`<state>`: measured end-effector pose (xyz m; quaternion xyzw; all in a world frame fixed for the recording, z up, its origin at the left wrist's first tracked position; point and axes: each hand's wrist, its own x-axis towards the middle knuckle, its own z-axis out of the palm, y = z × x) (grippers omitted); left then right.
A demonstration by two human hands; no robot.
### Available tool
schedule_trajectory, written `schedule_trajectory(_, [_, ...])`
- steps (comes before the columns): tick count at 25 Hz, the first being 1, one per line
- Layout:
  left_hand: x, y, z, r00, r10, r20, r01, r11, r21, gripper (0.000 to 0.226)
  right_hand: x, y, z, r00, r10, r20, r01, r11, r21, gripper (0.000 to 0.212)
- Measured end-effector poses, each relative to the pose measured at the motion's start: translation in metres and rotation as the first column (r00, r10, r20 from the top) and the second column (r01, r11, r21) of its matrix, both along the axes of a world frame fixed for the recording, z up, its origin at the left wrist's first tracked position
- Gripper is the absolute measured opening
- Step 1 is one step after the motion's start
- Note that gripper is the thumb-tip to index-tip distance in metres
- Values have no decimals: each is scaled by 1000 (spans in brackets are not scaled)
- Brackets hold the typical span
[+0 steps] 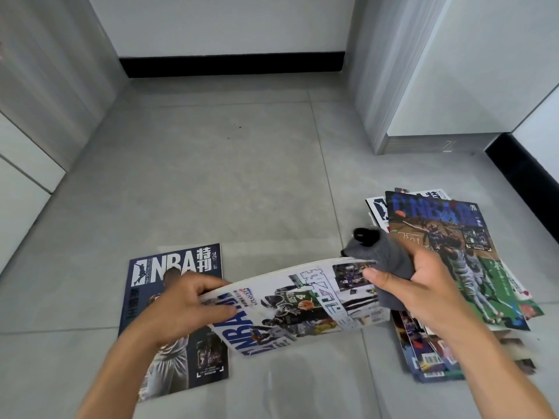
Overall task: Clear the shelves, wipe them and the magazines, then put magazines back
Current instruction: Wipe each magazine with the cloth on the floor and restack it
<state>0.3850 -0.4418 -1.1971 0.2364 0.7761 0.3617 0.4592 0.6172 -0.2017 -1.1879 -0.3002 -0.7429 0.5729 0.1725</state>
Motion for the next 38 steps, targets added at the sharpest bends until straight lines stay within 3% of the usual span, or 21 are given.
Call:
schedule_trajectory(2, [7, 22, 15, 927, -289, -240, 269, 957, -111, 8, -10, -8, 20, 993, 111, -36, -105, 985, 134, 38])
schedule_trajectory(3, [15, 32, 18, 878, -334, -343, 308, 942, -130, 12, -16, -13, 28, 987, 151, -50, -138, 971, 193, 38])
schedule_trajectory(5, [32, 42, 18, 852, -279, -442, 311, 950, 0, 21, -24, -18, 33, 979, 190, -70, -162, 942, 293, 39])
schedule_trajectory(7, [37, 39, 14, 879, -174, -444, 274, 946, 172, 24, -22, -15, 31, 973, 227, -50, -200, 926, 320, 44])
schedule_trajectory(9, [34, 34, 12, 924, -93, -370, 191, 952, 237, 25, -11, -5, 17, 965, 255, 55, -259, 914, 311, 47])
schedule_trajectory(11, [30, 27, 11, 947, -29, -321, 121, 955, 270, 31, 3, 5, -1, 975, 193, 112, -217, 938, 269, 48])
schedule_trajectory(14, [23, 19, 3, 984, 140, -112, -101, 948, 301, 7, 13, 5, -24, 994, -83, -67, 77, 993, -88, 46])
schedule_trajectory(17, [29, 22, -6, 924, 359, 128, -381, 859, 341, 15, 6, -18, -46, 962, -247, -116, 185, 902, -389, 47])
schedule_trajectory(20, [41, 36, -12, 849, 490, 196, -527, 806, 268, 22, -2, -50, -67, 951, -301, -66, 230, 835, -501, 46])
schedule_trajectory(23, [42, 38, -27, 645, 701, 303, -763, 612, 207, 16, 4, -70, -86, 953, -302, 7, 252, 782, -570, 50])
schedule_trajectory(25, [40, 39, -39, 454, 790, 412, -884, 455, 102, 13, 16, -79, -103, 909, -408, 78, 348, 646, -679, 57])
schedule_trajectory(27, [45, 43, -52, 297, 704, 645, -928, 372, 21, 22, 22, -96, -116, 860, -499, 108, 373, 469, -801, 74])
schedule_trajectory(29, [57, 52, -59, 216, 634, 742, -938, 346, -23, 41, 13, -117, -116, 855, -509, 99, 324, 376, -868, 100])
schedule_trajectory(31, [77, 63, -62, 193, 635, 748, -943, 331, -37, 46, -4, -129, -110, 859, -504, 91, 307, 365, -879, 89])
schedule_trajectory(34, [102, 67, -70, 198, 592, 782, -941, 339, -19, 56, -19, -109, -97, 776, -615, 138, 463, 406, -788, 42])
schedule_trajectory(36, [103, 63, -68, 187, 537, 823, -937, 350, -15, 53, -18, -77, -73, 780, -621, 74, 485, 526, -699, 29])
schedule_trajectory(38, [95, 53, -72, 178, 452, 874, -944, 328, 23, 53, -13, -43, -43, 859, -511, -13, 397, 682, -614, 29])
